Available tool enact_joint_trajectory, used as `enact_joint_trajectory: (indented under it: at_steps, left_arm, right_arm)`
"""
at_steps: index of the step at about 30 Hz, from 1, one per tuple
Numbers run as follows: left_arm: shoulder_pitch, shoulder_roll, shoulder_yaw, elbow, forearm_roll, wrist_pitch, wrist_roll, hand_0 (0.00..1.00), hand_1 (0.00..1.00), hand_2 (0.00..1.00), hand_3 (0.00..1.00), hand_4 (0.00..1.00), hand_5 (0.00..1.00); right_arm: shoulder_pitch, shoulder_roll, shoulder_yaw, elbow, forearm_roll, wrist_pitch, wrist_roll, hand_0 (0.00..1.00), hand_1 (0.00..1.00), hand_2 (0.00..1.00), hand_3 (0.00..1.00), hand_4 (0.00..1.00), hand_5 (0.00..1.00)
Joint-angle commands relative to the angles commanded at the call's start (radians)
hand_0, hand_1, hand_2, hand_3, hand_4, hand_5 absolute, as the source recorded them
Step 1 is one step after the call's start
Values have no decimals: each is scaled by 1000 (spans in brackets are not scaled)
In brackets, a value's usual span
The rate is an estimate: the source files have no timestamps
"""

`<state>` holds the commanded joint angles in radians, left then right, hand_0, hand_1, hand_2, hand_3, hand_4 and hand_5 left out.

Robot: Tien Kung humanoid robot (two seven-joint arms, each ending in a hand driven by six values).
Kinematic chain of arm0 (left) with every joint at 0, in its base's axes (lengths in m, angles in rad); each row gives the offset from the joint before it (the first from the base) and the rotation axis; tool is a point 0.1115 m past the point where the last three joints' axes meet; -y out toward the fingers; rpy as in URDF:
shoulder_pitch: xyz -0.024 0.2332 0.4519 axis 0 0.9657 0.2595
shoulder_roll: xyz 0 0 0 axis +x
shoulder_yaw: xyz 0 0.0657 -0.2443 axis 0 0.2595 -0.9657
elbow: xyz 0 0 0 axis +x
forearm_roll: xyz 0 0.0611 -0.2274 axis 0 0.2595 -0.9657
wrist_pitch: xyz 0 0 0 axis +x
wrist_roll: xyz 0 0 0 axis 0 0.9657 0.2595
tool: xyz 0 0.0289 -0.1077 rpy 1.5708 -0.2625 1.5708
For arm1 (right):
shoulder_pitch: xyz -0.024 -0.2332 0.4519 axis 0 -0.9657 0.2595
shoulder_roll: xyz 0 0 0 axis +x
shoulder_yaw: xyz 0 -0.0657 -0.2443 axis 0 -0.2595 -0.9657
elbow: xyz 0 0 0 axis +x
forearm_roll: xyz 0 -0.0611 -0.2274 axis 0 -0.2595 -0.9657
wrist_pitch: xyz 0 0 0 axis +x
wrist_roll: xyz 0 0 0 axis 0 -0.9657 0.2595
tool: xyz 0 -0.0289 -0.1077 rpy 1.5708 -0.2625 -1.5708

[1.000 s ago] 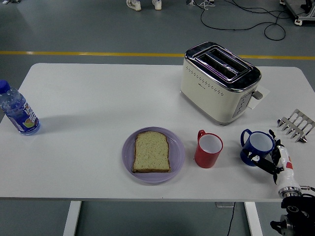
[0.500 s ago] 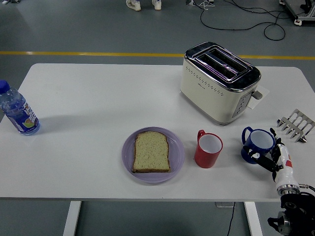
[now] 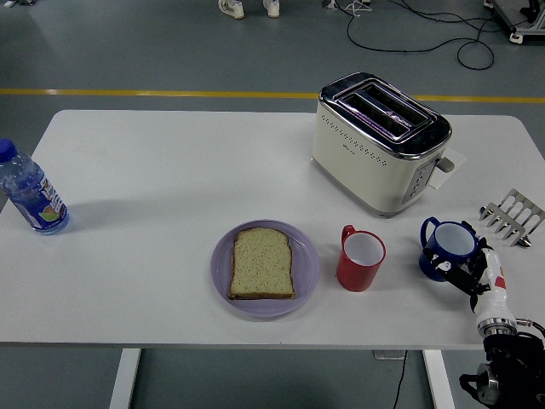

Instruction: Pick up the cup,pour liquid into bread,place the cup on the desk

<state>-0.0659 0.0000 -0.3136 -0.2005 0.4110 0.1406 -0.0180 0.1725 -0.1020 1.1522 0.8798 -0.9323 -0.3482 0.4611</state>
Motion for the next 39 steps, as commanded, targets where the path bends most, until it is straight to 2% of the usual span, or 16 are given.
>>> enact_joint_trajectory:
  at_steps: [1,2,7,8,13,14,25,26,31,32,34,37,38,39]
  left_arm:
    - [0,0,0,0,0,0,0,645,603,594,526,292,755]
    - [0,0,0,0,0,0,0,646,604,593,525,292,755]
    - [-2,0,1,0,0,0,0,646,604,593,525,292,755]
    - [-2,0,1,0,1,0,0,646,603,592,526,292,755]
    - [-2,0,2,0,1,0,0,646,603,592,526,292,755]
    - [-2,0,2,0,1,0,0,646,603,592,525,293,755]
    - [-2,0,4,0,1,0,0,646,603,591,526,294,755]
    - [-2,0,4,0,1,0,0,646,602,591,523,293,754]
    - [-2,0,2,0,4,0,0,646,602,591,523,293,754]
    - [-2,0,2,0,4,0,0,646,601,592,524,296,752]
    - [-2,0,1,0,4,0,0,646,601,592,524,296,752]
    - [-1,0,1,1,5,0,0,646,601,592,524,296,752]
    - [-1,0,0,0,6,0,0,646,602,591,524,296,752]
    - [-1,0,-1,0,7,0,0,646,602,591,524,296,752]
  right_arm:
    - [1,0,0,-1,2,-1,1,713,656,714,809,954,104]
    - [3,1,-1,-4,5,-4,7,622,592,671,774,940,82]
    - [11,4,1,-15,20,-15,27,622,592,671,774,940,82]
    - [11,4,2,-15,23,-16,29,536,541,626,737,909,45]
    - [13,4,6,-20,34,-23,42,536,541,626,737,909,45]
    - [13,4,6,-22,37,-25,45,499,494,600,719,892,19]
    - [11,3,14,-27,52,-35,46,473,474,584,710,876,2]
    - [11,3,15,-26,52,-36,46,454,443,561,686,859,2]
    - [0,-4,40,19,56,-64,38,454,443,561,686,859,2]
    - [-2,-7,49,37,52,-78,30,442,450,571,584,737,2]
    - [-6,-12,62,65,42,-98,16,442,450,571,584,737,2]
    - [-13,-22,86,135,9,-134,-23,442,450,571,584,737,2]
    - [-15,-27,92,160,-5,-153,-42,466,453,572,542,715,2]
    - [-16,-29,96,186,-13,-167,-57,466,453,572,542,715,2]
